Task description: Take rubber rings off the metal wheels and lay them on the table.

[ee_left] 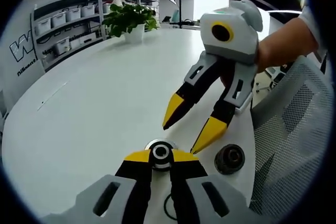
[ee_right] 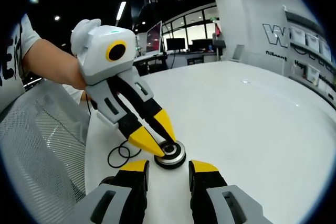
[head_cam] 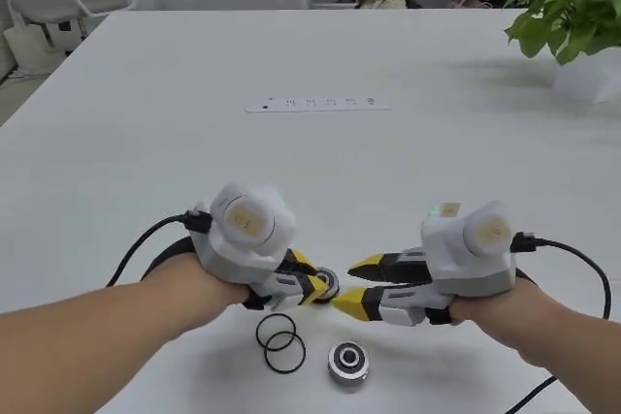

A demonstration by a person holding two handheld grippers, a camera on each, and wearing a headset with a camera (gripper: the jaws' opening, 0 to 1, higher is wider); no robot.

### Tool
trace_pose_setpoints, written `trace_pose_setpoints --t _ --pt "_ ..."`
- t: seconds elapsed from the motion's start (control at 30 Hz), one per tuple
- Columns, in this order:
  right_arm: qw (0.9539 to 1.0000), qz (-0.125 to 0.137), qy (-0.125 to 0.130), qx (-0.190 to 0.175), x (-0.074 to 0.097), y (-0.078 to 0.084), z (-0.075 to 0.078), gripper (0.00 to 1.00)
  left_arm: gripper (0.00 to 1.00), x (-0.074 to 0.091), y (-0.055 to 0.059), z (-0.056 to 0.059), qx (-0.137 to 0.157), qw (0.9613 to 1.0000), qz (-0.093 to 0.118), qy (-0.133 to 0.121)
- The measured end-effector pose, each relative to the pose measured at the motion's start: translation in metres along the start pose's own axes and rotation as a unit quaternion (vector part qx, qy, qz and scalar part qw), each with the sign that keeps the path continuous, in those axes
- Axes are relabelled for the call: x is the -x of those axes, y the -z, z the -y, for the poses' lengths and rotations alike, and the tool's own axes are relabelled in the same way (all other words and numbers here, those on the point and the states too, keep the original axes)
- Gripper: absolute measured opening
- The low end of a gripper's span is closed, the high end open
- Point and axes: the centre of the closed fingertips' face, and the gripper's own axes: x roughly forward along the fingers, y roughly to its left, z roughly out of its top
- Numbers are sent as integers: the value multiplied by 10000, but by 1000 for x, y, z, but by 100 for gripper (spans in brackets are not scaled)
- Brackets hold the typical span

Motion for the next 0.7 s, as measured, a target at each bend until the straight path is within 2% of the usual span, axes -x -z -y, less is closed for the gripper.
trace_pose_setpoints --t 0.7 --pt "9979 -316 308 467 -24 3 2 28 8 0 0 0 95 9999 72 -80"
